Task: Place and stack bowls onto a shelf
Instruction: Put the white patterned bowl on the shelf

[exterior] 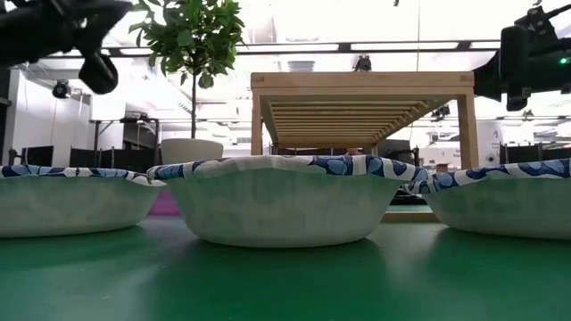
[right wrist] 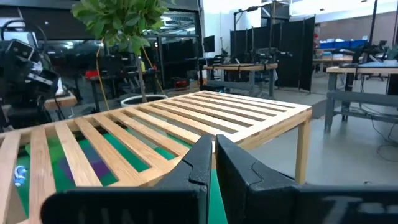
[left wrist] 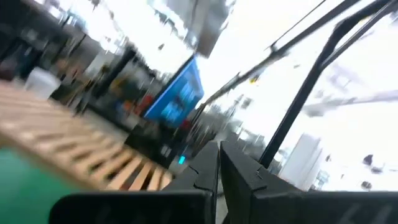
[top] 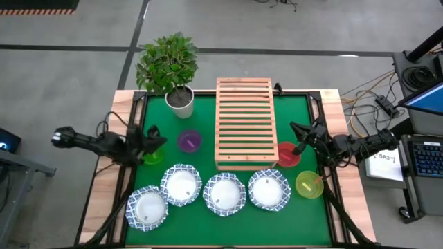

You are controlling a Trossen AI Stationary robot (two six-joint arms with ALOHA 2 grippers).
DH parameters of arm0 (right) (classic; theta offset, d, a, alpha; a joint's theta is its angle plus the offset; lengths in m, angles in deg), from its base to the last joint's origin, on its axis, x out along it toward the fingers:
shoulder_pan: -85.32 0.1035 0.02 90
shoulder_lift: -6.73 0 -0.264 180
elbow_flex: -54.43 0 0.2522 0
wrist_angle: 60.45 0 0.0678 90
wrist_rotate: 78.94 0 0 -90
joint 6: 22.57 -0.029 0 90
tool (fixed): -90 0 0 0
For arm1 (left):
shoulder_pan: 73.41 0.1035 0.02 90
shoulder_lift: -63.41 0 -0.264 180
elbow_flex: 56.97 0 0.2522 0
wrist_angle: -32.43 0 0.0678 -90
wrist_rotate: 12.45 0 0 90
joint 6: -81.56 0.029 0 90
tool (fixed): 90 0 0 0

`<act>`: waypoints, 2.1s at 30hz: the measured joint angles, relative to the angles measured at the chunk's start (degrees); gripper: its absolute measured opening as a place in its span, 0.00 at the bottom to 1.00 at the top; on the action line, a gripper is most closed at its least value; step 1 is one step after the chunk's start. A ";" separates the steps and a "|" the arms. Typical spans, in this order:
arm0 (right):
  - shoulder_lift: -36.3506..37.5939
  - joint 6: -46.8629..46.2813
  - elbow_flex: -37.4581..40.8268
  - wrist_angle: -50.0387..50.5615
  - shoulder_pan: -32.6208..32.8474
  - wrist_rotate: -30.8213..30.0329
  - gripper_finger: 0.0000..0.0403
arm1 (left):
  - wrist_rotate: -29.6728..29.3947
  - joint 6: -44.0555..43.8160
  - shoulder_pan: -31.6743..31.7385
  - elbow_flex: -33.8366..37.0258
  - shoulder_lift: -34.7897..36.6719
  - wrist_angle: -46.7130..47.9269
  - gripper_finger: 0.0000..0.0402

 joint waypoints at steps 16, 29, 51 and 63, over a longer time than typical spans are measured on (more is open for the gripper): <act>-0.02 -0.74 -1.34 -10.69 0.00 12.87 0.03 | -2.53 9.22 0.02 -9.46 -12.38 -9.59 0.00; -1.90 1.13 -9.61 -4.28 0.02 15.04 0.03 | -1.33 -6.34 -0.13 -52.60 -38.63 71.20 0.00; -4.46 0.52 -12.89 2.61 0.02 19.23 0.03 | 13.81 -9.24 -9.53 -72.94 -80.99 94.97 0.00; -4.44 6.62 -15.17 6.24 0.02 19.61 0.03 | 14.17 -21.99 -17.21 -75.49 -88.74 94.72 0.10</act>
